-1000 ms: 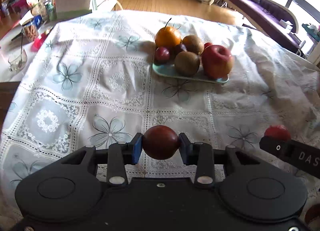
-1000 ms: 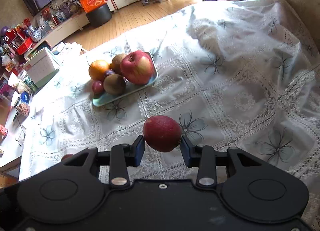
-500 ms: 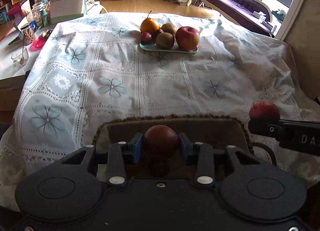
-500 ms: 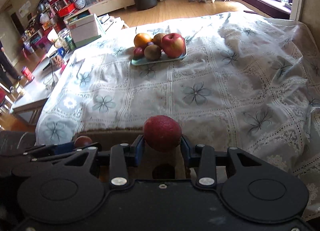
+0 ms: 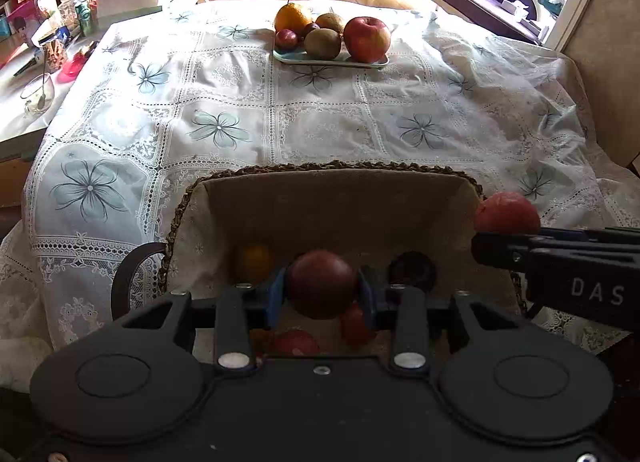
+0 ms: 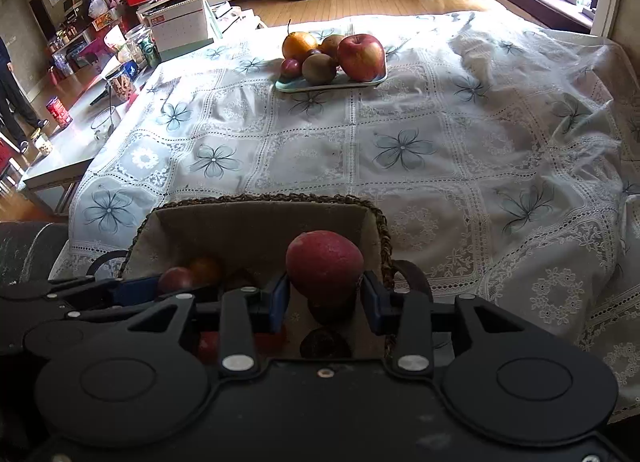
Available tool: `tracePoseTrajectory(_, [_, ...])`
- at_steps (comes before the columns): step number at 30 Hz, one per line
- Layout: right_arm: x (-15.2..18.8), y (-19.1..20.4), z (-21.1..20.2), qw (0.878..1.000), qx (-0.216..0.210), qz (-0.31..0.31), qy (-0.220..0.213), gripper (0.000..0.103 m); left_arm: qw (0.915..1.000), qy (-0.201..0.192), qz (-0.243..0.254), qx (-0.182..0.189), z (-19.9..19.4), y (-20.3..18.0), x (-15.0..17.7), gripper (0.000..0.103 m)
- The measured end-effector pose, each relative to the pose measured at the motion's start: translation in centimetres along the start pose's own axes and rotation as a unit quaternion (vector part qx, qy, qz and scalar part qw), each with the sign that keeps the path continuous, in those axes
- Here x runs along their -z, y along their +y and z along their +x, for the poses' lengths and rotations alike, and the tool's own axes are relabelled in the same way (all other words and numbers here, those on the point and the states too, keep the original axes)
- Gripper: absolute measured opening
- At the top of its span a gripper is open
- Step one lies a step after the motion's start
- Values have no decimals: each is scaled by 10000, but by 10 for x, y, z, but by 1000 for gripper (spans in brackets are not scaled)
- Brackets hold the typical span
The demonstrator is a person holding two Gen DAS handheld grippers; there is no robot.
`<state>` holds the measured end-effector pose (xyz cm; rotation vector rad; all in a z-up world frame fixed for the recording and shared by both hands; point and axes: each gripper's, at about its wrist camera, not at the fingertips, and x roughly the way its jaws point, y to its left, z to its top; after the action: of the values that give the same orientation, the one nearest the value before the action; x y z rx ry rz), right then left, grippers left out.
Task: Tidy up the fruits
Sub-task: 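Lower the red fruit into the basket with the right tool while the left tool releases the plum there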
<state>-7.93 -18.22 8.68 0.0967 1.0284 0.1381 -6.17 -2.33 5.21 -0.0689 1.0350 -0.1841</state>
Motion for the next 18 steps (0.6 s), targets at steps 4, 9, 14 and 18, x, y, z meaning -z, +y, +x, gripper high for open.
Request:
tracePoseTrajectory(4, [-2, -3, -2, 9999, 75, 39, -74, 40, 9999, 23, -113, -57, 1, 6, 0, 47])
tracePoseTrajectory(9, [-2, -2, 2, 10000, 73, 19, -19, 40, 9995, -172, -71, -245, -5, 8, -1, 47])
tracePoseTrajectory(14, [-1, 1, 7, 9999, 80, -11, 72, 40, 9996, -146, -90, -238, -5, 10, -2, 48])
tracePoseTrajectory(18, [0, 3, 8, 9999, 61, -82, 108, 40, 9994, -86, -145, -302, -1, 11, -2, 48])
